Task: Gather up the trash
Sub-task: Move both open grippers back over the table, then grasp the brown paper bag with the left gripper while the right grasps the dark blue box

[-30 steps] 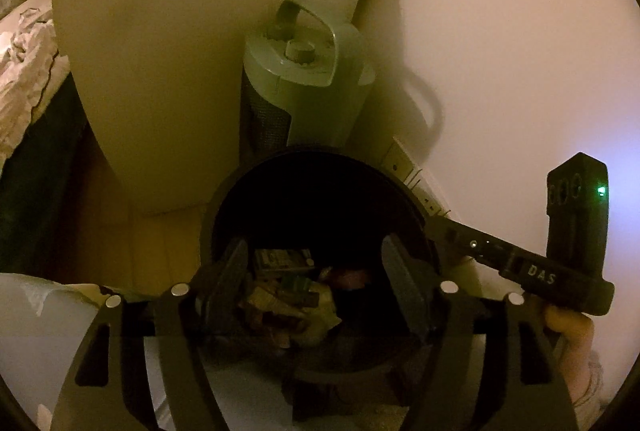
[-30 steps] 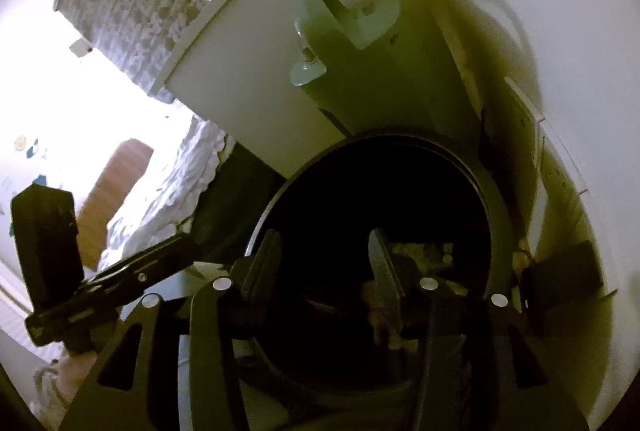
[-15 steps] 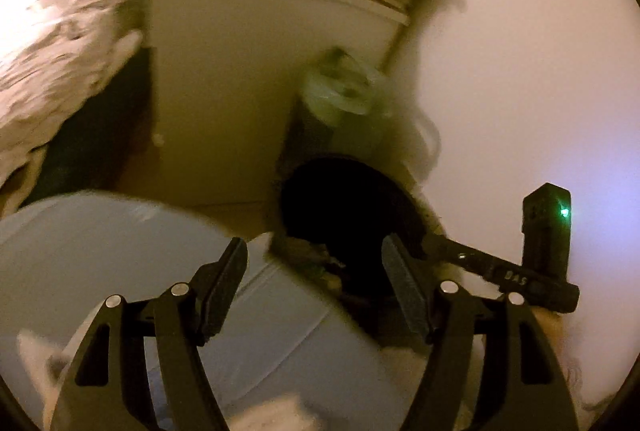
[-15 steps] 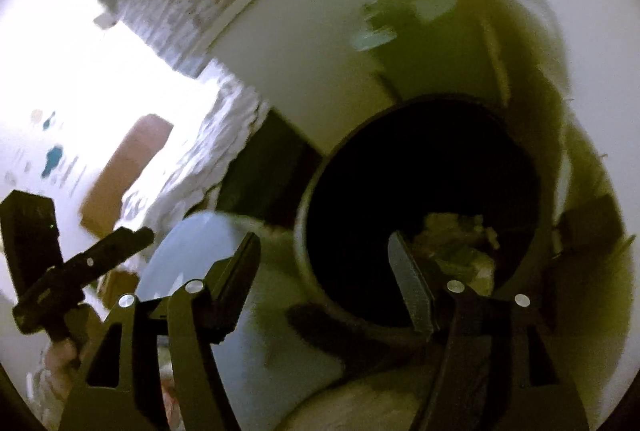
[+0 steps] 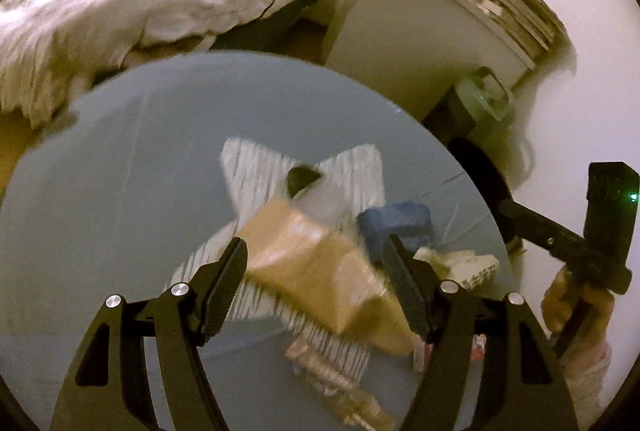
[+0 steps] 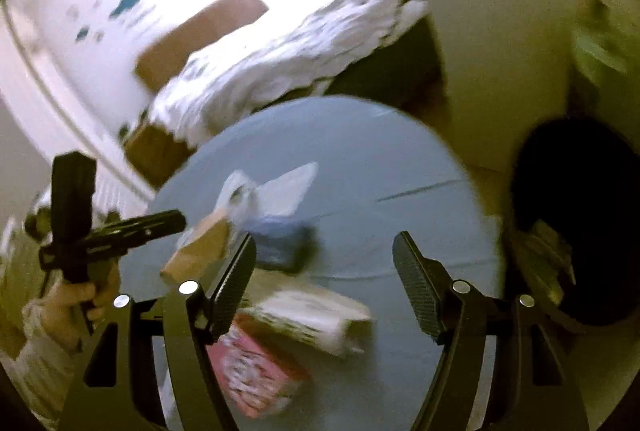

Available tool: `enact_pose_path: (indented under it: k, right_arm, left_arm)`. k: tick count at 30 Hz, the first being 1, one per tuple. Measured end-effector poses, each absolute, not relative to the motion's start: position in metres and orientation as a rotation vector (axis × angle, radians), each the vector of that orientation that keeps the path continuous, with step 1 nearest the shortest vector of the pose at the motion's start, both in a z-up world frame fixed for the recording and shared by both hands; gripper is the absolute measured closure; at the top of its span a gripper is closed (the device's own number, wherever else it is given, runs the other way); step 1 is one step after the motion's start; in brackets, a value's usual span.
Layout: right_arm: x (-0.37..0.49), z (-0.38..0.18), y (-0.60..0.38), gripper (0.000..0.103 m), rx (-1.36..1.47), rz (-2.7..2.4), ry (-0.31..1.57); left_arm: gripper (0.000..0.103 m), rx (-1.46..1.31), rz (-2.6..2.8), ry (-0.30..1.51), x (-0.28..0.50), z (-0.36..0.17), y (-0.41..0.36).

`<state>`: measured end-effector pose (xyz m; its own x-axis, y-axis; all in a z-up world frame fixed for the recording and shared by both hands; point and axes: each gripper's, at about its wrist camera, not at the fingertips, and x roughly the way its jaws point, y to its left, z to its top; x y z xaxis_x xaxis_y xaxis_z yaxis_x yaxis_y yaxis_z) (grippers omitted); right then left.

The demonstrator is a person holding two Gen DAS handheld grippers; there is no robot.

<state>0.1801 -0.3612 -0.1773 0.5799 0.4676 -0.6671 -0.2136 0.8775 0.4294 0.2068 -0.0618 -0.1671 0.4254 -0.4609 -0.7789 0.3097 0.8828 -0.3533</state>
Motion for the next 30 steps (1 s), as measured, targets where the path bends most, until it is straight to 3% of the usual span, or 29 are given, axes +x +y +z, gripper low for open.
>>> enact_pose_path:
  k: [8, 10, 13, 18, 21, 22, 27, 30]
  right_arm:
    - [0.211, -0.187, -0.289, 0.033, 0.062, 0.432, 0.971]
    - [0.219, -0.194, -0.28, 0.026, 0.003, 0.419, 1.004]
    - [0.227, -0.204, -0.272, 0.023, -0.043, 0.425, 1.037]
    - [0.24, -0.215, -0.263, 0.023, -0.074, 0.464, 1.079]
    - [0.241, -0.221, -0.253, 0.026, -0.102, 0.471, 1.081]
    - [0.239, -0.22, -0.253, 0.029, -0.101, 0.472, 1.072]
    - [0.238, -0.218, -0.259, 0.042, -0.022, 0.46, 1.045]
    - [0.233, -0.209, -0.269, 0.042, 0.059, 0.468, 1.009]
  left_arm:
    - [0.033, -0.318, -0.502, 1.101, 0.194, -0.187, -0.066]
    - [0.033, -0.345, -0.502, 1.107, 0.193, -0.191, -0.07]
    - [0.023, -0.373, -0.465, 1.103, 0.193, -0.194, -0.073]
    - [0.022, -0.396, -0.439, 1.073, 0.199, -0.192, -0.072]
    - [0.031, -0.369, -0.423, 1.049, 0.203, -0.193, -0.074]
    - [0.045, -0.35, -0.416, 1.046, 0.205, -0.193, -0.079]
    - [0.055, -0.346, -0.425, 1.022, 0.202, -0.196, -0.073]
    - [0.057, -0.384, -0.43, 1.018, 0.198, -0.197, -0.064]
